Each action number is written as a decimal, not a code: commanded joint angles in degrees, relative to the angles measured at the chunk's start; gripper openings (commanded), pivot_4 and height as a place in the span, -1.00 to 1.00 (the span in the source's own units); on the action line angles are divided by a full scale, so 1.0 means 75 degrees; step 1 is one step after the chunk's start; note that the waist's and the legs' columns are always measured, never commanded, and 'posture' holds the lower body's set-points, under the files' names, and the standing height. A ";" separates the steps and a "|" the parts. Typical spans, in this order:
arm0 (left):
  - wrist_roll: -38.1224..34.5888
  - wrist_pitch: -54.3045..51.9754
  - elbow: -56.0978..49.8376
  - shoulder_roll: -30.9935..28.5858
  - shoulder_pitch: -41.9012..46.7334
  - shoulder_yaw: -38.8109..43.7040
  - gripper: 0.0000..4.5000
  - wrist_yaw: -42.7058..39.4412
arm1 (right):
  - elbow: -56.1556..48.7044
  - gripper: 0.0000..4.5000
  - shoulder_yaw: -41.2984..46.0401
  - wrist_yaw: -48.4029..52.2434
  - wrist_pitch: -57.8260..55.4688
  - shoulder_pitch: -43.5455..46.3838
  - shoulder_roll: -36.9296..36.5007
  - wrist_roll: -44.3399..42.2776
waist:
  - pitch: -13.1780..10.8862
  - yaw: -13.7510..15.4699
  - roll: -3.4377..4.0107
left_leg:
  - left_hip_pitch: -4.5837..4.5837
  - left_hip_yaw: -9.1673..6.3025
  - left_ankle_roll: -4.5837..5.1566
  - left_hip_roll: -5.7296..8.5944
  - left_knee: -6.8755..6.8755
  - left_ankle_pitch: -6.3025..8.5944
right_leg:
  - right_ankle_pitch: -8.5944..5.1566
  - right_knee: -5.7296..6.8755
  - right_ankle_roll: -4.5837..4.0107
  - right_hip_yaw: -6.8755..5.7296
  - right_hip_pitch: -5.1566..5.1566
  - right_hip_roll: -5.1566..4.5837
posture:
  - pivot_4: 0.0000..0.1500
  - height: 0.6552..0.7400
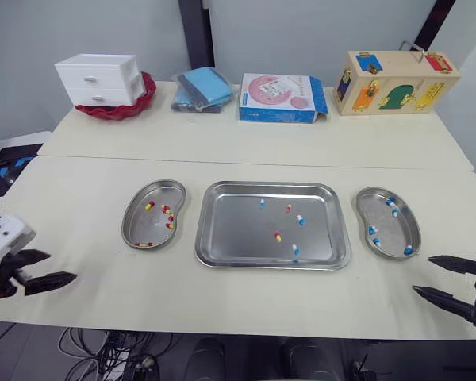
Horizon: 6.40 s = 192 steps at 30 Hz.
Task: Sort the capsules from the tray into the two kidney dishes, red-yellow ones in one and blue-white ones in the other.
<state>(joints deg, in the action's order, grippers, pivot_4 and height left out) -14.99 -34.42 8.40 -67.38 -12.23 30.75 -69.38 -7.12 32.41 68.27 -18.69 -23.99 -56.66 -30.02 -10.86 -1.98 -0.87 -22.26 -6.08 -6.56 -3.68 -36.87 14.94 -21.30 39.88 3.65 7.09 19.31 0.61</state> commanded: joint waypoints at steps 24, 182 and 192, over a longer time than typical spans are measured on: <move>-0.2026 0.2250 -0.4358 0.3549 -0.1567 0.0348 0.97 -0.0206 | -0.2743 1.00 0.0596 -0.0134 -0.2863 0.0843 -0.0337 -0.1735 | -0.0002 -0.0029 0.0005 | -0.0001 0.0009 -0.0003 -0.0002 -0.0006 0.0002 | 0.0001 -0.0006 0.0001 0.0013 -0.0007 -0.0001 | 1.00 1.00; -0.2735 0.6107 -0.2457 0.3816 -0.2908 0.0407 1.00 0.0865 | -0.1323 0.99 -0.1133 0.0706 0.1998 -0.0158 0.1436 0.0716 | 0.0010 0.0009 -0.0006 | -0.0009 0.0002 0.0000 0.0003 0.0001 0.0003 | 0.0006 -0.0067 0.0011 0.0008 -0.0020 -0.0004 | 1.00 1.00; -0.2654 0.5569 -0.2682 0.3753 -0.2851 0.0487 1.00 0.0931 | -0.1306 0.99 -0.1239 0.0529 0.2091 -0.0119 0.1450 0.0566 | 0.0009 0.0011 -0.0006 | -0.0011 0.0004 0.0000 0.0003 0.0001 0.0003 | 0.0006 -0.0070 0.0011 0.0008 -0.0021 -0.0005 | 1.00 1.00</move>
<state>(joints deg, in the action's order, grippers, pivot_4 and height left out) -34.68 7.75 -9.66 -38.80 -33.43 32.84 -62.57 -15.41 22.14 72.33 -3.62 -24.27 -45.91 -24.44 -10.79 -1.89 -0.91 -22.34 -6.05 -6.56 -3.66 -36.86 14.96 -21.25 39.36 3.73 7.15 19.16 0.57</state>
